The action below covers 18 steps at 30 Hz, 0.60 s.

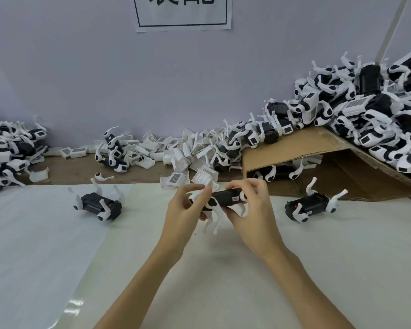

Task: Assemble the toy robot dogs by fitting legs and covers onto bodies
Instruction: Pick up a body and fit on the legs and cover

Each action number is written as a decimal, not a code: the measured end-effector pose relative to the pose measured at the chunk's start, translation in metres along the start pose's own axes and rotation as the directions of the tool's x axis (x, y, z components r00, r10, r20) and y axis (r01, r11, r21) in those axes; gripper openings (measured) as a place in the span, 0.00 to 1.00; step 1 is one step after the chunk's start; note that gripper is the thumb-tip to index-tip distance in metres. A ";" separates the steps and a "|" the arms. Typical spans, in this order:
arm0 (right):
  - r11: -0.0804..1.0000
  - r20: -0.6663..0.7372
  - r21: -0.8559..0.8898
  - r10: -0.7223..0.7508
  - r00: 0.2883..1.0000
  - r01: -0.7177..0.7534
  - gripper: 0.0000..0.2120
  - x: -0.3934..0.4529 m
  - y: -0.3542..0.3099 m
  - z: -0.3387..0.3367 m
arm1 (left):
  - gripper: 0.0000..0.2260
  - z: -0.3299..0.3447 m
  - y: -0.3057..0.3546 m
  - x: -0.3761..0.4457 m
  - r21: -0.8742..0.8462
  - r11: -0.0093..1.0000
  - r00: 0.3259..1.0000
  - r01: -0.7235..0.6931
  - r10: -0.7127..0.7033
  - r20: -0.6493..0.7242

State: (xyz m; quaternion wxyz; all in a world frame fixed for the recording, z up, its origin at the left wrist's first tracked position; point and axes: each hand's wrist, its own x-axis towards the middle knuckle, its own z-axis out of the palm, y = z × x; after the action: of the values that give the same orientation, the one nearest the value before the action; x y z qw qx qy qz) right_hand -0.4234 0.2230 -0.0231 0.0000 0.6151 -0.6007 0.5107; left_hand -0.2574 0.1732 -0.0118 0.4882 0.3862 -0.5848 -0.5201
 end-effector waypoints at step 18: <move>0.920 0.339 0.284 0.166 0.926 -0.269 0.30 0.002 -0.003 -0.006 | 0.14 -0.021 -0.005 0.011 -0.134 0.991 0.998 -0.011 0.002 -0.065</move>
State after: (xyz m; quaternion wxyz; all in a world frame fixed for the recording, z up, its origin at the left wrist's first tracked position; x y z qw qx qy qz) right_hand -0.4257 0.2261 -0.0165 -0.2527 0.6071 -0.5660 0.4973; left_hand -0.2398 0.1572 -0.0148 0.5334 0.3671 -0.5338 -0.5438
